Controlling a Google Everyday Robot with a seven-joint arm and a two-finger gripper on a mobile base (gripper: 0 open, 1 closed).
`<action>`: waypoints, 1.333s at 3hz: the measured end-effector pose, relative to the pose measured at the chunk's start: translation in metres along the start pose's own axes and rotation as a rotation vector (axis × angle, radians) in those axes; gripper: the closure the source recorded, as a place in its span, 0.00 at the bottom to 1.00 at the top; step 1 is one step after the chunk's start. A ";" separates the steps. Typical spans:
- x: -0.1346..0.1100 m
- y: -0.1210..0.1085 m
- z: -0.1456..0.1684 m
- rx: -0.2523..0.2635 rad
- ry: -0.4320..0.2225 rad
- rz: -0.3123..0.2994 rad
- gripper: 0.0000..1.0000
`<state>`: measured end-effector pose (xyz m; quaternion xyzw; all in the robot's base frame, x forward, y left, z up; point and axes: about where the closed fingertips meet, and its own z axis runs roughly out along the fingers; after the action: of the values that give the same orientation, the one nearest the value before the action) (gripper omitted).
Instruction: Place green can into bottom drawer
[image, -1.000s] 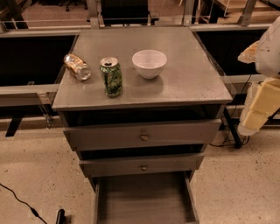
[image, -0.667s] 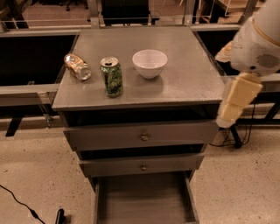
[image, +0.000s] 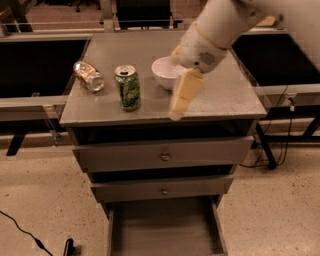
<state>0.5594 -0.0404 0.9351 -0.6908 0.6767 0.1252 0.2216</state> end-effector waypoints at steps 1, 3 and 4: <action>-0.037 -0.033 0.032 -0.027 -0.178 0.001 0.00; -0.096 -0.076 0.064 -0.014 -0.468 0.023 0.22; -0.101 -0.087 0.089 -0.014 -0.499 0.061 0.45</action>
Offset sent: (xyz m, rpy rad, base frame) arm 0.0912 0.1157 0.0164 0.5495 -0.0077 0.0526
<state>0.6518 0.0893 0.9169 -0.6195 0.6205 0.3033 0.3731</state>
